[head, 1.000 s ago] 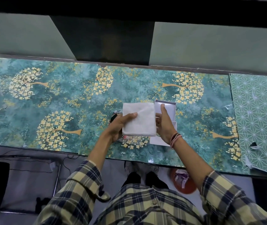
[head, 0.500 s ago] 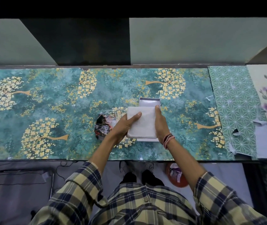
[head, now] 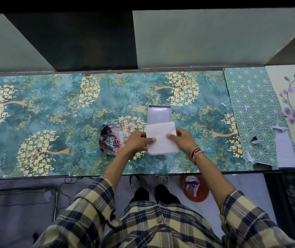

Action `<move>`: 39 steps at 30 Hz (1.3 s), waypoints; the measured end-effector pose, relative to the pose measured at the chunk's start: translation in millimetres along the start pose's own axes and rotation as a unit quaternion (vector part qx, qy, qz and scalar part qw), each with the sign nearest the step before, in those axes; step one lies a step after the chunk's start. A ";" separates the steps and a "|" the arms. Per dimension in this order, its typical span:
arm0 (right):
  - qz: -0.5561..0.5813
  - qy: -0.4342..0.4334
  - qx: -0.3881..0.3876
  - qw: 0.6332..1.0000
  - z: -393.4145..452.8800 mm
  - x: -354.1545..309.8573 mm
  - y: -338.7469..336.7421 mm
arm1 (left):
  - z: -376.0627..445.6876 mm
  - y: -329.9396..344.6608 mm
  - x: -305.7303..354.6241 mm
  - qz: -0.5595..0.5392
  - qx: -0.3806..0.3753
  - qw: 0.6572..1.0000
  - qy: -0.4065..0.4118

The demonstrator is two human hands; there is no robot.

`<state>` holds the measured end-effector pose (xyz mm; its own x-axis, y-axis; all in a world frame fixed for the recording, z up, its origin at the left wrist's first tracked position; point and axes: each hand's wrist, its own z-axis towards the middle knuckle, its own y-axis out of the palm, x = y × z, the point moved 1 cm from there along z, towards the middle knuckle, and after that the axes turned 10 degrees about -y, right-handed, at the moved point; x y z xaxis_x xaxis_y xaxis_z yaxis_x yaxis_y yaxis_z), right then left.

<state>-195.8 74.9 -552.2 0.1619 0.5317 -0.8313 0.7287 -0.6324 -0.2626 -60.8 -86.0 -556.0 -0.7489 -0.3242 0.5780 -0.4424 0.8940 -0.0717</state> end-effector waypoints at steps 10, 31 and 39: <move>-0.080 -0.033 0.022 0.996 4.7 6.1 15.9 | 8.6 -3.0 -3.3 0.009 0.059 0.998 0.014; 0.192 -0.030 -0.023 0.981 -3.9 -18.9 3.9 | -10.3 -4.4 10.4 -0.224 -0.114 0.968 -0.005; 0.084 -0.021 -0.027 0.996 -6.7 -11.2 21.9 | -15.0 7.0 13.2 -0.143 -0.012 0.989 0.043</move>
<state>-177.2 58.8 -545.3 0.2579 0.3958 -0.8814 0.7286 -0.6788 -0.0916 -66.4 -79.4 -536.7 -0.5500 -0.5375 0.6392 -0.6166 0.7776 0.1233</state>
